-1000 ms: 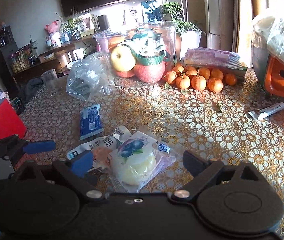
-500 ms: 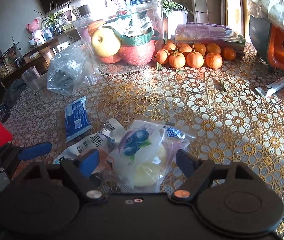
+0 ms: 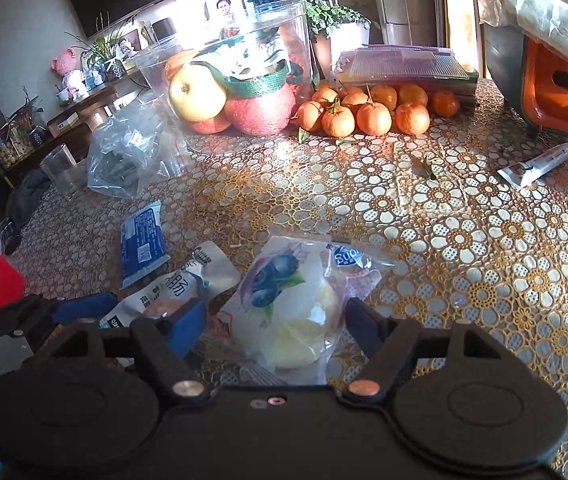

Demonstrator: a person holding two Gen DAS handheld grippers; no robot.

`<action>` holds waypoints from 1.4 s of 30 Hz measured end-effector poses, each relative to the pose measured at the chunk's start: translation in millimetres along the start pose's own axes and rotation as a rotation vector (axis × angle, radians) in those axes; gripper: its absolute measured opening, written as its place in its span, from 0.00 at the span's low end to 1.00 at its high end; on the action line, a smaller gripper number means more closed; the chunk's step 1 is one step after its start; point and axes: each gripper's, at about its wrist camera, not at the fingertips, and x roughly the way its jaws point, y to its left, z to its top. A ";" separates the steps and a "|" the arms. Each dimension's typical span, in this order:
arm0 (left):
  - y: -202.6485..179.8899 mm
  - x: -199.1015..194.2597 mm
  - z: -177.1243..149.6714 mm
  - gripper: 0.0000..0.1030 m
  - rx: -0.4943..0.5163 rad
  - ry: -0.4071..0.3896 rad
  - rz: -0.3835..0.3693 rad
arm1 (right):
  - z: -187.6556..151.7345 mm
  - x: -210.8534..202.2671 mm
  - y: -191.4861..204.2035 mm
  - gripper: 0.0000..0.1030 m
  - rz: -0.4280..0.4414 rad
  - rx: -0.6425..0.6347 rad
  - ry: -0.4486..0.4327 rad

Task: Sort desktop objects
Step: 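Lower the left tool onto the sausage packet while the right tool lowers onto the blueberry pouch bag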

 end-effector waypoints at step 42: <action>-17.2 -65.7 -18.6 0.59 -0.060 0.009 -0.025 | -27.9 -67.6 5.6 0.54 0.018 0.001 -0.026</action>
